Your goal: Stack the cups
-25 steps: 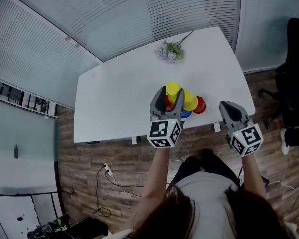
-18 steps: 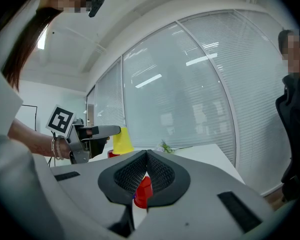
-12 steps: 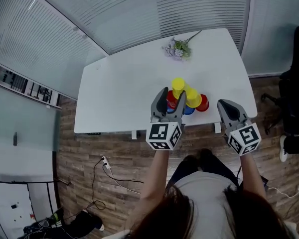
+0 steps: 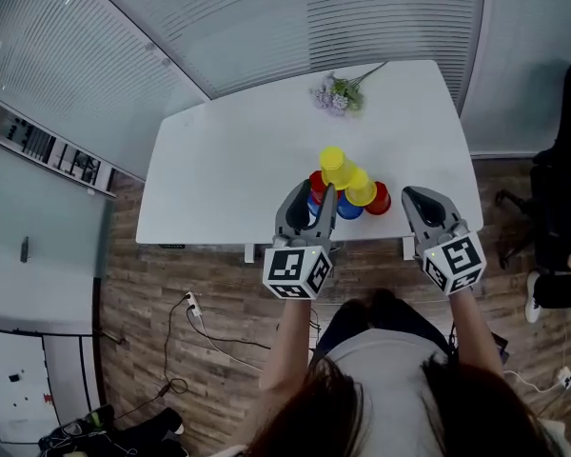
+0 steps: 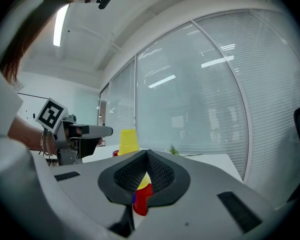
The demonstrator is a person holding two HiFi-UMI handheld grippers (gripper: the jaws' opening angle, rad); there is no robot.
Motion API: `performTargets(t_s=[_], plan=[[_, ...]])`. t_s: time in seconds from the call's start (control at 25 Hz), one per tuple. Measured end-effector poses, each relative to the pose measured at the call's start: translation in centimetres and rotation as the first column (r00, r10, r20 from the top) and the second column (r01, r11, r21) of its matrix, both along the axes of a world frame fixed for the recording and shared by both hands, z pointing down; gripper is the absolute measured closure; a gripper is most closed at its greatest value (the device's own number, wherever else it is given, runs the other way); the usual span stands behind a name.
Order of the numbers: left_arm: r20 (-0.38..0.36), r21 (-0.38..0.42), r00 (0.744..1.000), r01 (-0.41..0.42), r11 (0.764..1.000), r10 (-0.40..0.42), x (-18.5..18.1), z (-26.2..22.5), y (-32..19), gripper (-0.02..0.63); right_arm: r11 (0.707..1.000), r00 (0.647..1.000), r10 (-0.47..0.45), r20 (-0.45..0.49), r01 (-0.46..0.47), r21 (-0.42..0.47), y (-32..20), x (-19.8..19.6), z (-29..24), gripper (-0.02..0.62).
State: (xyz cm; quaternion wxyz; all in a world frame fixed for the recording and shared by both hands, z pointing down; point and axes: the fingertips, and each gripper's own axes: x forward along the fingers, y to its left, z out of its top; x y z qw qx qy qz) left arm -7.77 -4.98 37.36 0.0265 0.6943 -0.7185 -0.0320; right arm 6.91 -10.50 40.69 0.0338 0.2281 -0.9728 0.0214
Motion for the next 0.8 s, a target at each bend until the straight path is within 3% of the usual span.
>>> performTargets(t_s=[0.36,0.8], plan=[[0.003,0.012,1.000,-0.011,1.000,0.011,0.5,-0.5,1.1,0.543,0.998,1.000,0.012,-0.002,-0.011,0.057,1.3,0.1,-1.5,0.568],[0.024,-0.023,0.996,-0.085,0.996,0.086,1.5,-0.8,4.9,0.578,0.993,0.998,0.065,-0.009,-0.064,0.099,6.0,0.3,-3.5,0.568]])
